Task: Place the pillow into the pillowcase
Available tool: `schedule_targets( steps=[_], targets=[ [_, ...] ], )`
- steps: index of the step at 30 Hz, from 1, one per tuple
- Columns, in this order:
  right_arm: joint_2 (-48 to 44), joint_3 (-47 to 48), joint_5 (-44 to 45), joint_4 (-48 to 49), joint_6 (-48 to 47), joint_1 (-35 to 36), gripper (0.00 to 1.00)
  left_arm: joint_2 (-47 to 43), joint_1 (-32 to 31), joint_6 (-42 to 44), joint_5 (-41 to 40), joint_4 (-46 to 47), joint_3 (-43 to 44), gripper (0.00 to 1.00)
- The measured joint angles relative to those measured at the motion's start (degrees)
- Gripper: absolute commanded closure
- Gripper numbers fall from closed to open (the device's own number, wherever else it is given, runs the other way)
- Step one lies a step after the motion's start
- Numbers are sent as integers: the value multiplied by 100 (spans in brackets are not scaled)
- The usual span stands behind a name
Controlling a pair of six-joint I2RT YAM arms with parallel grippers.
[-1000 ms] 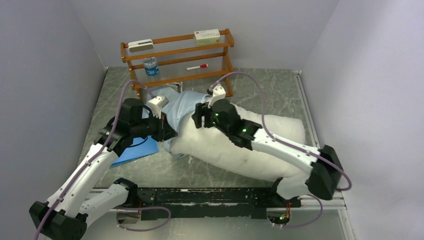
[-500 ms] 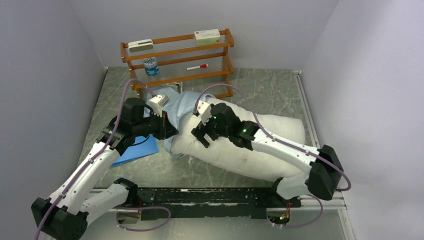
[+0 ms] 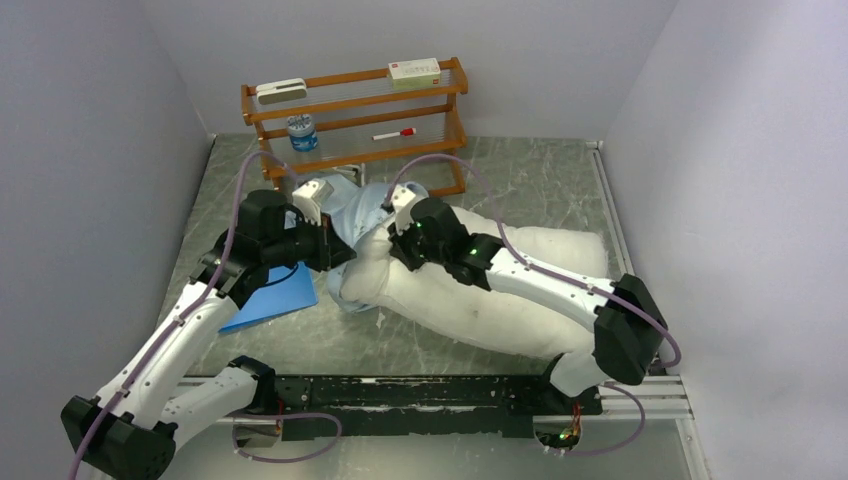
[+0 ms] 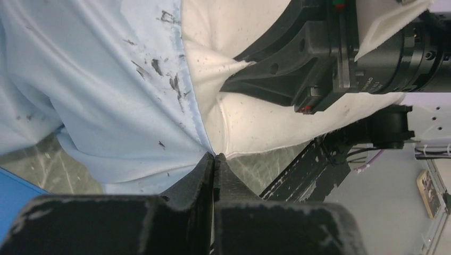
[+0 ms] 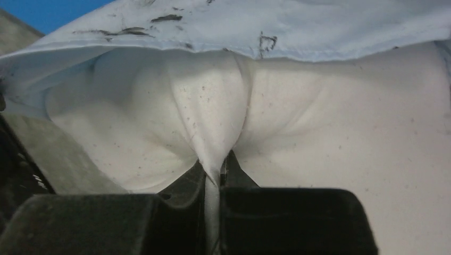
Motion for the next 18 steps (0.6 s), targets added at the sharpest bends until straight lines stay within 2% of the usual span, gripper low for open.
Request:
schedule_targets(
  steps=[5, 9, 14, 18],
  targets=[
    [-435, -37, 227, 232, 1279, -70, 100, -4, 0, -28, 20, 42, 378, 95],
    [-745, -321, 573, 702, 2124, -46, 100, -9, 0, -271, 431, 313, 428, 95],
    [-824, -503, 1196, 962, 2688, -28, 100, -37, 0, -782, 1047, 868, 369, 95],
    [-837, -535, 1722, 1038, 3056, 9, 100, -103, 0, -894, 1235, 979, 354, 95]
  ],
)
